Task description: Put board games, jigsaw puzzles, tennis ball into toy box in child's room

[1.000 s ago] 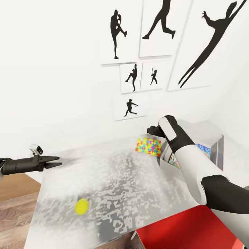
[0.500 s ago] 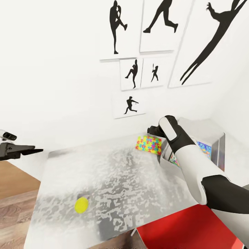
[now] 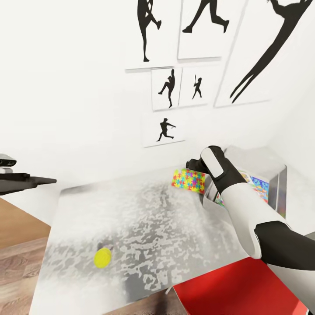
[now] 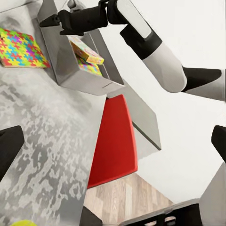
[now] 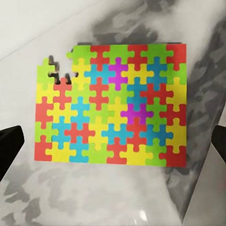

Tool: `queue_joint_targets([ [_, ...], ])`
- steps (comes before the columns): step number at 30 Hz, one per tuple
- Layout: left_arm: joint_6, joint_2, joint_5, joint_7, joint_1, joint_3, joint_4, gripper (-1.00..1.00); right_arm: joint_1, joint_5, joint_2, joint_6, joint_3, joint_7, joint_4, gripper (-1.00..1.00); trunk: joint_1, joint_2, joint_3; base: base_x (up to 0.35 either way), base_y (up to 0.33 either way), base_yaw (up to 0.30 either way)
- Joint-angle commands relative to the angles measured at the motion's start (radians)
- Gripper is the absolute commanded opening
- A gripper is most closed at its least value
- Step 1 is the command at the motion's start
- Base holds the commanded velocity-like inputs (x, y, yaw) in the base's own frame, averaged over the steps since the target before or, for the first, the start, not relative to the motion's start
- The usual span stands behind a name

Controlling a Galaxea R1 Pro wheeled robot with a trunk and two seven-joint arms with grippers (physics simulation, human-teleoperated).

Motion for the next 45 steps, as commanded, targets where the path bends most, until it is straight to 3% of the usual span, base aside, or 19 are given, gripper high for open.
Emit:
queue_joint_targets([
  [1,0.011,0.003,0.004,-0.005,-0.003,-0.001,-0.009,1.00,-0.001,-0.010,0.000,0.001,0.003,-0.010,-0.001,1.00,0.001,-0.002,-0.003,0.000,0.000,0.000],
  [45,0.011,0.009,0.008,-0.005,-0.006,0.008,-0.026,1.00,-0.151,-0.012,-0.008,0.001,0.004,-0.010,0.000,1.00,0.001,-0.002,-0.075,0.000,0.000,0.000],
])
